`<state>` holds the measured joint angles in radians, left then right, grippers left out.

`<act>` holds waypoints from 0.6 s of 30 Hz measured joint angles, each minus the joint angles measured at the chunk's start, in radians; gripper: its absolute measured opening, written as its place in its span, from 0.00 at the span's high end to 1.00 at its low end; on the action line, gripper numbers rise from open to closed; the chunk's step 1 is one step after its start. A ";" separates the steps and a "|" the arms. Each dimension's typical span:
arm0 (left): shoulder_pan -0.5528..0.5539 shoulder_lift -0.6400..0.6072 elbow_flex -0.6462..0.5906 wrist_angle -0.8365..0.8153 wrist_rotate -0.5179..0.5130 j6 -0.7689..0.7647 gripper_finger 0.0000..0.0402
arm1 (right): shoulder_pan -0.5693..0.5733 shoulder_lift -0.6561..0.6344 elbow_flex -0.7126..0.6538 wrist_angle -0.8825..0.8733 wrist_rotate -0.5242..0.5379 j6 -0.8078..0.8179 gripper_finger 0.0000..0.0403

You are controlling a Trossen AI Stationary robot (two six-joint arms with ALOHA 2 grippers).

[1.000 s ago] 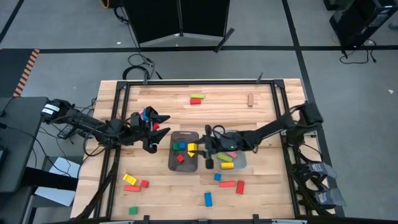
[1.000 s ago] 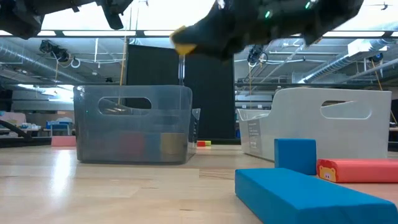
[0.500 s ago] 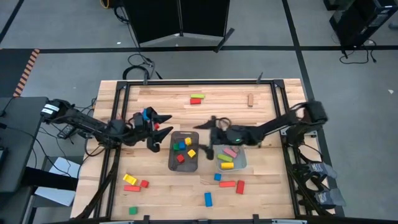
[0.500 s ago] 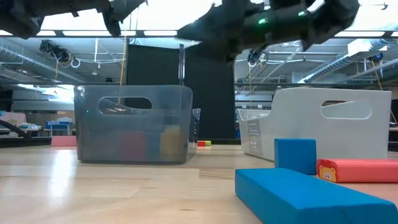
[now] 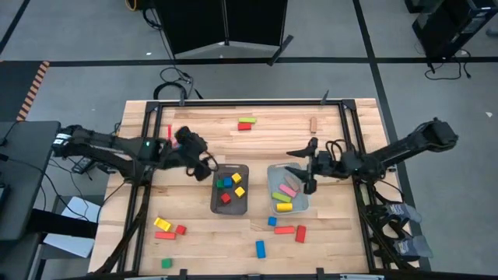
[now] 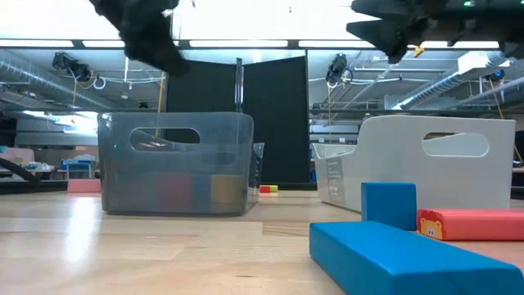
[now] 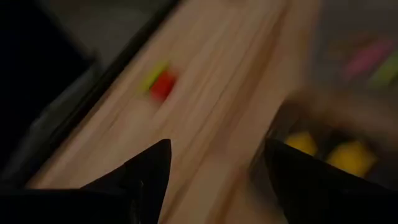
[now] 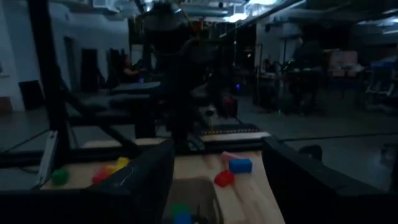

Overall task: Sort blocks by size
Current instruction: Put the small red game piece into the black bin

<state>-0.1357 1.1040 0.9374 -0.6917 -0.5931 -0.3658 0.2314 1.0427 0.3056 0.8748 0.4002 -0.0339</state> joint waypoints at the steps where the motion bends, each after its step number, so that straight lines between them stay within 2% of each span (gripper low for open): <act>1: 0.018 0.031 0.057 -0.102 0.009 0.011 0.34 | 0.007 -0.022 -0.008 -0.023 0.001 0.006 0.37; 3: 0.058 0.082 0.147 -0.248 0.037 0.018 0.34 | 0.013 -0.047 -0.011 -0.059 0.003 0.019 0.37; 5: 0.117 0.139 0.209 -0.376 0.068 -0.043 0.34 | 0.018 -0.061 -0.011 -0.088 0.003 0.034 0.37; 8: 0.228 0.201 0.256 -0.471 0.158 -0.158 0.34 | 0.029 -0.056 -0.011 -0.090 0.004 0.041 0.37; 12: 0.359 0.264 0.240 -0.507 0.247 -0.189 0.34 | 0.047 -0.044 -0.010 -0.085 0.004 0.040 0.37; 15: 0.408 0.298 0.225 -0.509 0.273 -0.075 0.34 | 0.065 -0.044 -0.011 -0.087 0.003 0.036 0.37; 18: 0.406 0.329 0.213 -0.482 0.273 0.168 0.34 | 0.084 -0.044 -0.011 -0.089 0.003 0.027 0.37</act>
<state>0.2705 1.4334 1.1501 -1.1736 -0.3197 -0.1975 0.3155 0.9985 0.2951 0.7856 0.4034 -0.0073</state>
